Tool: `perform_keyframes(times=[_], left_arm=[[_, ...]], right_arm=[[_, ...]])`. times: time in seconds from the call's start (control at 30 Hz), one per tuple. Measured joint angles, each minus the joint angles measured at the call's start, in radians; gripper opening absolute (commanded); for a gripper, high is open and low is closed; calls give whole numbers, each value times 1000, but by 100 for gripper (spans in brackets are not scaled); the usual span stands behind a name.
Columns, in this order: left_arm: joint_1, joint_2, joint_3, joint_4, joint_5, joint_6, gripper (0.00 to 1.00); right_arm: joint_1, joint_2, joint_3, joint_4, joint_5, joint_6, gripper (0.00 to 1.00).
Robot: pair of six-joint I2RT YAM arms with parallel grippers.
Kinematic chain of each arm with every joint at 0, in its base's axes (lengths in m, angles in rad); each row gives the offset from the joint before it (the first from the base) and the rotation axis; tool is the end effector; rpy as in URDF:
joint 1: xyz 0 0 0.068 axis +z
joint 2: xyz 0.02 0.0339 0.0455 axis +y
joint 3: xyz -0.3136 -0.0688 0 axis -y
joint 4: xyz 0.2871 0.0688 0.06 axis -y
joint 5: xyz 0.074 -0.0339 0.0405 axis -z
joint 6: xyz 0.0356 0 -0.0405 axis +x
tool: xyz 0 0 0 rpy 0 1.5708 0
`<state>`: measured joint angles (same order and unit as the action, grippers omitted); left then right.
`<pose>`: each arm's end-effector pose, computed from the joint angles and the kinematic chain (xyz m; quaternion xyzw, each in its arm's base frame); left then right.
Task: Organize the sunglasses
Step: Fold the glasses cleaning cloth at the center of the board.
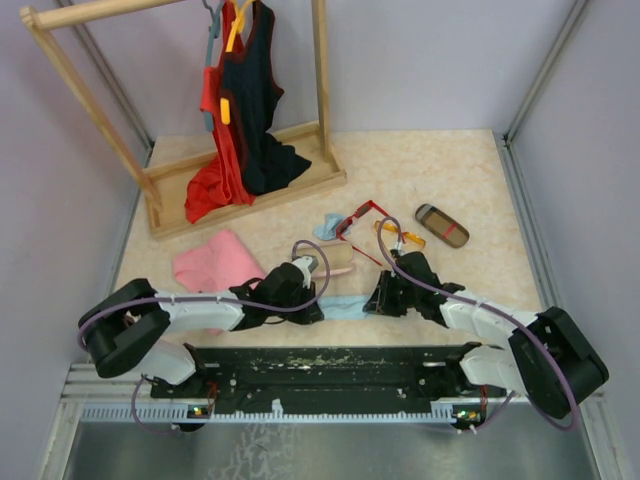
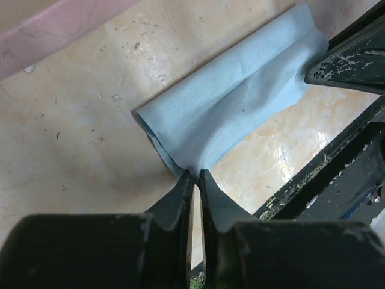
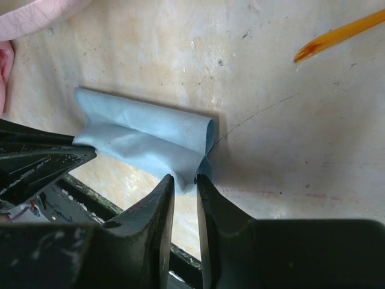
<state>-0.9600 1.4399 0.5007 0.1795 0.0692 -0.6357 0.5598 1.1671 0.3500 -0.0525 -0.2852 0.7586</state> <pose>0.1565 -0.2278 0.1527 0.1617 0.9041 -0.3044 0.2526 0.1699 0.1183 0.1510 0.0437 0.9299 0.3137 0.1870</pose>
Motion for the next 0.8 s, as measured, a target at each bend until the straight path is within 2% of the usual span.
perform_keyframes(times=[0.1,0.2,0.27,0.33,0.4,0.57,0.67,0.8], left_arm=[[0,-3,1,1,2,-3,39],[-2,-32,1,-21,-6,-2,53],[-1,-64,1,-61,-19,2,57],[-1,-104,0,-103,-33,5,62],[-2,-149,0,-135,-51,10,65],[3,-214,0,-145,-115,30,64],[10,-163,2,-134,-139,30,57],[20,-73,20,-103,-155,12,55]], right_arm=[[0,-9,0,-7,15,-1,36],[0,-40,3,-34,41,-6,40],[-1,-82,13,-78,79,-16,43],[-1,-127,19,-113,114,-26,50],[-2,-171,26,-140,153,-34,51],[-2,-204,38,-174,213,-61,51],[-2,-187,39,-174,216,-72,50],[-2,-156,39,-172,212,-90,49]])
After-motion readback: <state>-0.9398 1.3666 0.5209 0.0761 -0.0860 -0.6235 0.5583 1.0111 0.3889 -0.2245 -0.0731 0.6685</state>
